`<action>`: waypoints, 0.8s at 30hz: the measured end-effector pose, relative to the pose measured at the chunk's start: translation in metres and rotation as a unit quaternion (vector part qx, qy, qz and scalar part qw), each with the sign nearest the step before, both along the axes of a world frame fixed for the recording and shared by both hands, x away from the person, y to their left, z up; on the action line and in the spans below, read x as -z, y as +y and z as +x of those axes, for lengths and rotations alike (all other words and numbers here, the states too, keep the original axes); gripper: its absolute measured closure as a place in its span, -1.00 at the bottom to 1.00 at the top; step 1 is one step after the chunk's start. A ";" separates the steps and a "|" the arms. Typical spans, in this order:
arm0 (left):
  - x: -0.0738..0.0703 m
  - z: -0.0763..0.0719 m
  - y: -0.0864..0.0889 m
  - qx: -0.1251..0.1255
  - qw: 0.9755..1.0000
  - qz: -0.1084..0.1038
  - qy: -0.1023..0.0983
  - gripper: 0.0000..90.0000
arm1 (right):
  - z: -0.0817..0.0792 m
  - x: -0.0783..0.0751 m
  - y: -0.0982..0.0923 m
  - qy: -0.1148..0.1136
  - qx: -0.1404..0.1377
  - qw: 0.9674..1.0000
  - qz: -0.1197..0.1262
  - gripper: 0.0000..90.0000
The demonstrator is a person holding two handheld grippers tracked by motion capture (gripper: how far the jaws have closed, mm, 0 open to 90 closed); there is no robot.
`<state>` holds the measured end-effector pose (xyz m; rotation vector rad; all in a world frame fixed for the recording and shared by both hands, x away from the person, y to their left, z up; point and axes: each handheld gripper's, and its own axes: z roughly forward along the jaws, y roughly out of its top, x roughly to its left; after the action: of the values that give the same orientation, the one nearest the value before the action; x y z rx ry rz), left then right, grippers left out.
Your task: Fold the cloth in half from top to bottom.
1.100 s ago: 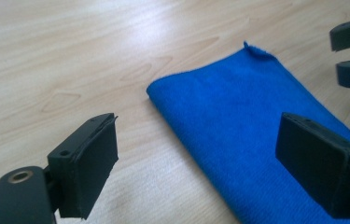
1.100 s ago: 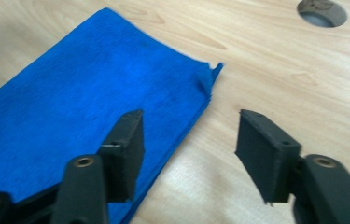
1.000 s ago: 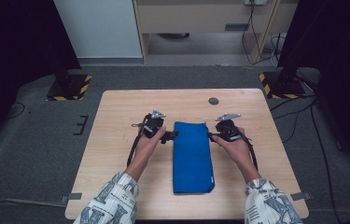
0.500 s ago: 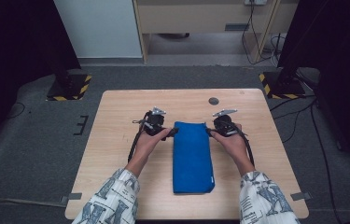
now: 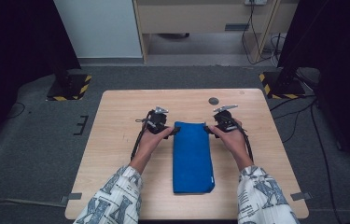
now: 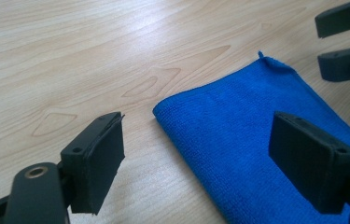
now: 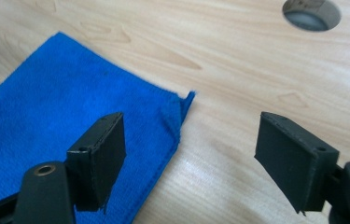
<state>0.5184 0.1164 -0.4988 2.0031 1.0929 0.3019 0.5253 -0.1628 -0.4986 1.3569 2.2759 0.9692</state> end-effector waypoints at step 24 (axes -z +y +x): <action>0.025 0.014 -0.013 -0.021 0.998 0.051 -0.003 -0.39 | 0.009 0.009 0.000 0.003 -0.003 1.000 0.023 0.02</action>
<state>0.5324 0.1037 -0.5238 2.0688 1.1375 0.3933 0.5344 -0.1625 -0.5077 1.3753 2.2761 1.0268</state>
